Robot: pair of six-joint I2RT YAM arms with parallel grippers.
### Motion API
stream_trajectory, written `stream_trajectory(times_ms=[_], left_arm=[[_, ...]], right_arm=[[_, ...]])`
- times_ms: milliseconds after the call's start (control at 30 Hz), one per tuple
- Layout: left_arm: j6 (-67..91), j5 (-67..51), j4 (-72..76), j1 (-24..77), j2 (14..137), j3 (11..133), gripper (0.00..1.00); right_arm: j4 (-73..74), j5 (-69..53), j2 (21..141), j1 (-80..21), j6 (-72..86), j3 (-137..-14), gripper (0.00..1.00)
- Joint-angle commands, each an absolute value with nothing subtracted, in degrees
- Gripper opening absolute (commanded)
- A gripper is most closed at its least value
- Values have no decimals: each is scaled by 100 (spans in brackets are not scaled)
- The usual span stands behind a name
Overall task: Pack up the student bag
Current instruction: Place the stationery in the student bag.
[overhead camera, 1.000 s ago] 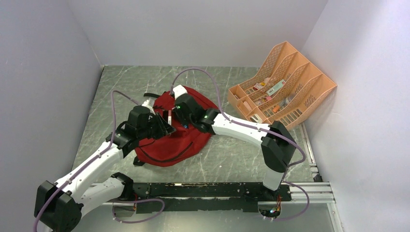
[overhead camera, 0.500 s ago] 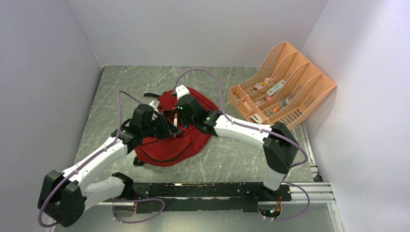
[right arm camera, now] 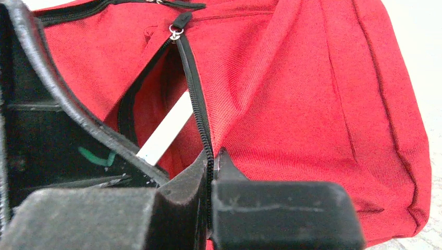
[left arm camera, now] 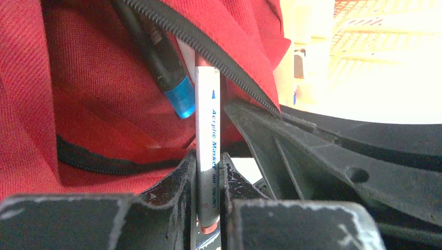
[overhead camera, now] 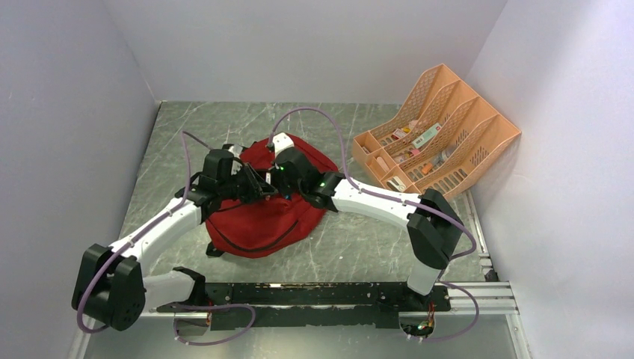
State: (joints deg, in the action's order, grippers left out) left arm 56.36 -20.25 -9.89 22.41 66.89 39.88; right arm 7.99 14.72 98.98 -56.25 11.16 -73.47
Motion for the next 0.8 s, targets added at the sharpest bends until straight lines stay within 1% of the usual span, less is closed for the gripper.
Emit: stream_trajectory(times_ms=[0,267,300,400,567,767], left_arm=[[5495,-2327,-585,2136,6968,4266,5],[5327,-2226,-368,2127,7461,4490,5],[5300,-2217,-361,2127,7531,4524,7],[5229,-2202,-317,2127,7708,4619,15],[5199,-2155,-231,2127,7917,4711,34],[5042,-2192,-334,2127,8032,4883,45]], right_arm=[[536,1316,9672,-5638,1231,-7339,0],[523,1257,9646,-5635,1290,-7297,0],[515,1257,9633,-5634,1308,-7283,0],[484,1234,9591,-5637,1347,-7252,0],[467,1109,9580,-5634,1469,-7226,0],[492,1001,9600,-5638,1570,-7182,0]])
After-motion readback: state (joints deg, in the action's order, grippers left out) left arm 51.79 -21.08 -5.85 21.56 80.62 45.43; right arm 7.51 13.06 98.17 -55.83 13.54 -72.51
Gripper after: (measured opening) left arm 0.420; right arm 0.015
